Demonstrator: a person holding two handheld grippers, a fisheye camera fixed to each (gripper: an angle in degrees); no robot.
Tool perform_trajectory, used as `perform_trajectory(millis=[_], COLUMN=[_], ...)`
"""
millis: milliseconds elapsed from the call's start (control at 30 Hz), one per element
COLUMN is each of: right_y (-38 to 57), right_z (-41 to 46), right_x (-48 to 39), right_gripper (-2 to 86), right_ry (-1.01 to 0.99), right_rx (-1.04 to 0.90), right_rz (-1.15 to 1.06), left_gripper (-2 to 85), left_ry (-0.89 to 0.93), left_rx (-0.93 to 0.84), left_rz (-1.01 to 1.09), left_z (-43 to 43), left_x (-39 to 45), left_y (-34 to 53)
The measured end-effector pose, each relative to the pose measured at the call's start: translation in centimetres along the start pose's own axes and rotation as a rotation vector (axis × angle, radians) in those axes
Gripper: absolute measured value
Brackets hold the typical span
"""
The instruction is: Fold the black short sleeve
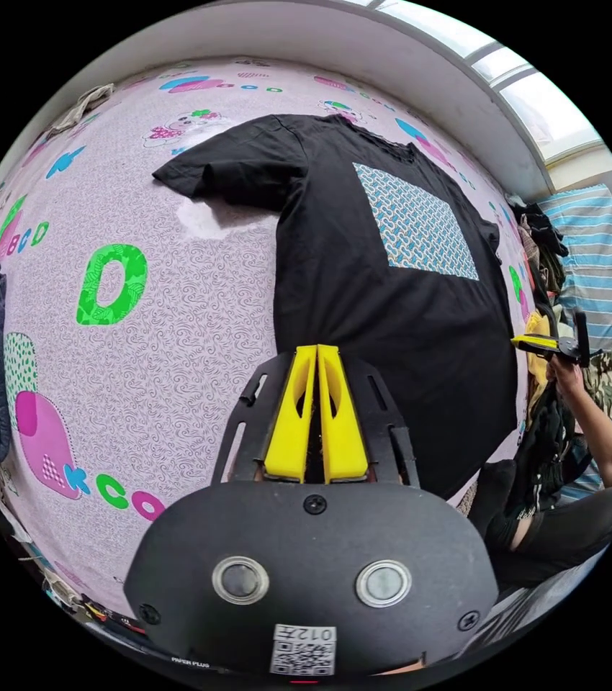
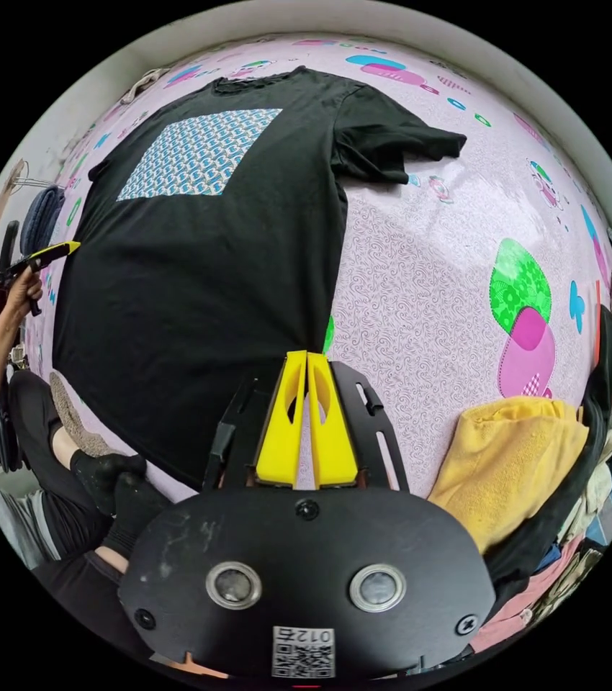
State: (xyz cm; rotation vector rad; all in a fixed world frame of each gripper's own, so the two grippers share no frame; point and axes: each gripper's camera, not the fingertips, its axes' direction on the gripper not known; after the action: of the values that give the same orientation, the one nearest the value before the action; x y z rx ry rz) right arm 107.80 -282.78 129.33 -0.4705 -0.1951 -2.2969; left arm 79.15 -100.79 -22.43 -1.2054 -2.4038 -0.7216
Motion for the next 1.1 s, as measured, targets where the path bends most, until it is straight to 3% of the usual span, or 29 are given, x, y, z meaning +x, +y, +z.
perform_trajectory(millis=[200, 367, 633, 767, 1100], right_y=[-1.7, -10.0, -29.6, -37.5, -44.1], right_z=[-1.6, -5.4, -1.4, 4.0, 11.1], right_x=[-1.7, -9.8, -29.5, -39.7, -47.7], right_gripper=[-0.8, -0.8, 0.6, 4.3, 6.4], right_ry=[-0.024, -0.018, -0.050, -0.016, 0.022], right_rx=[0.043, 0.123, 0.253, 0.209, 0.177], right_rz=[-0.055, -0.287, -0.605, -0.757, -0.789], left_gripper=[0.7, 0.6, 0.6, 0.6, 0.5], left_ry=[0.126, 0.214, 0.286, 0.360, 0.416], left_rx=[0.178, 0.321, 0.302, 0.342, 0.371], left_rz=[-0.036, -0.103, -0.137, -0.193, -0.234], left_z=[-3.1, -4.4, -4.0, -4.7, -5.6], left_x=[-1.3, -3.4, -7.2, -9.4, -12.7], left_y=[3.2, 4.9, 2.6, 2.7, 2.5])
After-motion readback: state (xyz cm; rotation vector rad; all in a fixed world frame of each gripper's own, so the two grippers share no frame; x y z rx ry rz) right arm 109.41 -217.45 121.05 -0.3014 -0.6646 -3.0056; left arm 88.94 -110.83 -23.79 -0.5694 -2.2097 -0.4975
